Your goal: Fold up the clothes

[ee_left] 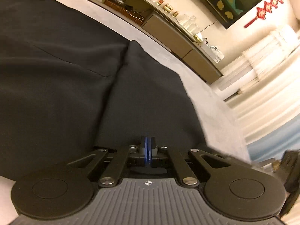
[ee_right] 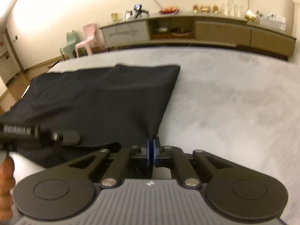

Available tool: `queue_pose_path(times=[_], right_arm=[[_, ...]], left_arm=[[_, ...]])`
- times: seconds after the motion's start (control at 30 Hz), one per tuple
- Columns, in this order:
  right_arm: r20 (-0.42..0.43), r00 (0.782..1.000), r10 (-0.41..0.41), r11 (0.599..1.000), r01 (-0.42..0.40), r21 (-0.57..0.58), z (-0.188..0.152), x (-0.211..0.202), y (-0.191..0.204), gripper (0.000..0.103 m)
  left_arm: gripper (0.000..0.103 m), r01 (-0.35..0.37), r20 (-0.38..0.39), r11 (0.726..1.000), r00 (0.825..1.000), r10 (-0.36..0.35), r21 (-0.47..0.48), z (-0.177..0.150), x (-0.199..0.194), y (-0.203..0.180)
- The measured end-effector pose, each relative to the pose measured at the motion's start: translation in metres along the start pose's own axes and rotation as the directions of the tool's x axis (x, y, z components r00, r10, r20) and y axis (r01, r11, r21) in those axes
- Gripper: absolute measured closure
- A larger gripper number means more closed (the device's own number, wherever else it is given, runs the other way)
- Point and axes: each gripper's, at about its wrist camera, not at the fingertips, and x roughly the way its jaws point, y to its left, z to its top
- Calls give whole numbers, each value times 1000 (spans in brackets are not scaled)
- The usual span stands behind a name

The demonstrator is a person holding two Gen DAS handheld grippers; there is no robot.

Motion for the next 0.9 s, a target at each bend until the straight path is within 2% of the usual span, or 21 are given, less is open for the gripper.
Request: queue_pose_path(times=[0.07, 0.1, 0.13, 0.2, 0.23, 0.3, 0.37, 0.43, 0.53, 0.57, 0.67, 0.8, 0.83, 0.9], right_arm=[[-39, 999, 25, 1000, -25, -1, 2, 1, -5, 97], [-51, 998, 20, 1000, -20, -3, 2, 1, -7, 91], [-50, 999, -15, 1000, 14, -11, 1, 0, -7, 81], [8, 998, -62, 998, 62, -26, 1, -10, -3, 77], [45, 997, -60, 998, 61, -34, 2, -16, 1, 77], [88, 996, 19, 998, -14, -64, 5, -25, 12, 77], [24, 997, 78, 990, -75, -117, 2, -16, 28, 80], [-76, 997, 30, 985, -43, -165, -5, 3, 40, 80], [-65, 995, -75, 972, 59, -226, -7, 3, 52, 80], [-56, 994, -93, 965, 77, -250, -8, 2, 62, 80], [2, 1000, -19, 934, 19, -356, -11, -7, 131, 76], [65, 994, 89, 868, -45, -495, -16, -18, 222, 56], [79, 990, 117, 847, -58, -529, -17, -21, 245, 53], [101, 979, 175, 800, -82, -594, -19, -27, 291, 49]], left_arm=[[103, 9, -6, 1000, 1000, -9, -16, 0, 0, 10], [103, 19, -13, 1000, 1000, -19, -9, -1, -2, 12], [103, 29, -20, 1000, 999, -29, -2, -2, -4, 14], [103, 40, -35, 999, 999, -39, 36, -1, -9, 14], [103, 36, -38, 998, 999, -33, 61, 1, -7, 12], [103, 20, -21, 997, 1000, -18, 80, 2, -16, 13], [103, 5, 4, 996, 1000, -5, 84, 3, -31, 16], [101, -9, 45, 998, 999, 6, 69, 6, -54, 25], [101, -57, 151, 998, 987, 54, 17, 16, -103, 52], [101, -74, 185, 997, 980, 77, -21, 22, -118, 64], [101, -119, 278, 978, 947, 164, -172, 32, -164, 108], [101, -157, 369, 918, 881, 297, -365, 30, -234, 173], [101, -167, 384, 899, 861, 333, -404, 30, -250, 191], [100, -154, 406, 864, 834, 374, -480, 30, -276, 226]])
